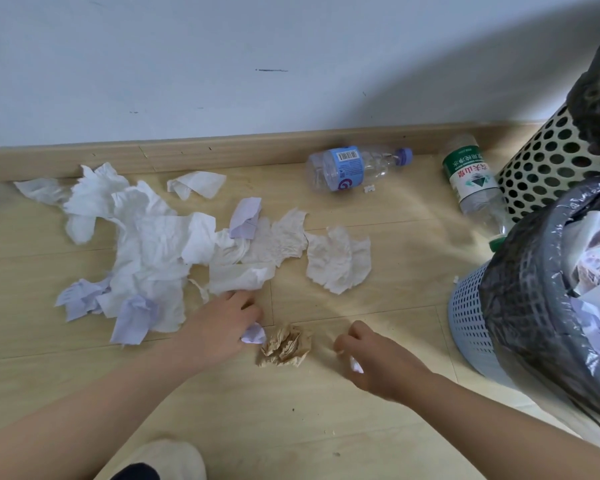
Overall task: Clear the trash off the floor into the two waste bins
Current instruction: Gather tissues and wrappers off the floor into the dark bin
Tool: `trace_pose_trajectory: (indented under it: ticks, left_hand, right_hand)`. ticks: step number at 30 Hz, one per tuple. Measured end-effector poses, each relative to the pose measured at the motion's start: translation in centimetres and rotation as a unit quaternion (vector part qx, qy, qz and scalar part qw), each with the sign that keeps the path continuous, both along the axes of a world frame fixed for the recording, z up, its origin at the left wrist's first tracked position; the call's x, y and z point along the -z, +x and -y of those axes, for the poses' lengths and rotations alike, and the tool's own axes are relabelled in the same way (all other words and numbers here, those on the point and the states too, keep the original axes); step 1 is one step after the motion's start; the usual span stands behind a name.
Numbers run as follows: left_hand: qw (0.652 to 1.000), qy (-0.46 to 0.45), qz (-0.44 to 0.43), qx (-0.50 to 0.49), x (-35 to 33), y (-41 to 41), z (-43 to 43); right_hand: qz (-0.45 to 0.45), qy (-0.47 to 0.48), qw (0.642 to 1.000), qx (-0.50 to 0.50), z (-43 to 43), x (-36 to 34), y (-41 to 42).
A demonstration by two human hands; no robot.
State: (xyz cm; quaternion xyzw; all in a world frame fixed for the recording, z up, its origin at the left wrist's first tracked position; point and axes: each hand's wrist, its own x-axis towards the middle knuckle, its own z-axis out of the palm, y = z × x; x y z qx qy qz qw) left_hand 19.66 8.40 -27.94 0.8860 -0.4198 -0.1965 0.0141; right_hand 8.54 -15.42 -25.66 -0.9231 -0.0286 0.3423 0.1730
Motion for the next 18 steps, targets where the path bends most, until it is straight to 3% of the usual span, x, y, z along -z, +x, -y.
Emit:
trace_pose_trajectory:
  ticks: [4, 5, 8, 12, 15, 18]
  left_hand:
    - [0.993, -0.077, -0.065, -0.062, -0.8, 0.3, 0.7]
    - [0.991, -0.076, -0.057, -0.09, -1.0, 0.4, 0.7]
    - [0.971, -0.031, -0.158, -0.176, -3.0, 1.1, 1.2]
    - [0.934, -0.077, -0.22, -0.27, -5.1, 2.7, 1.4]
    - [0.907, -0.139, -0.233, -0.323, -6.5, 2.8, 1.5]
    - [0.88, -0.22, -0.223, -0.359, -6.7, 2.1, 2.0]
  right_hand:
    - [0.026, 0.062, 0.996, 0.059, -0.4, 0.2, 0.7]
    - [0.036, 0.076, 0.993, 0.088, -0.7, 0.2, 1.2]
    - [0.072, 0.128, 0.966, 0.214, -1.6, -0.7, 3.0]
    - [0.046, 0.267, 0.863, 0.426, -2.6, -2.3, 5.9]
    - [0.018, 0.337, 0.799, 0.498, -3.6, -3.2, 7.7]
    - [-0.035, 0.419, 0.706, 0.57, -5.2, -3.8, 9.3]
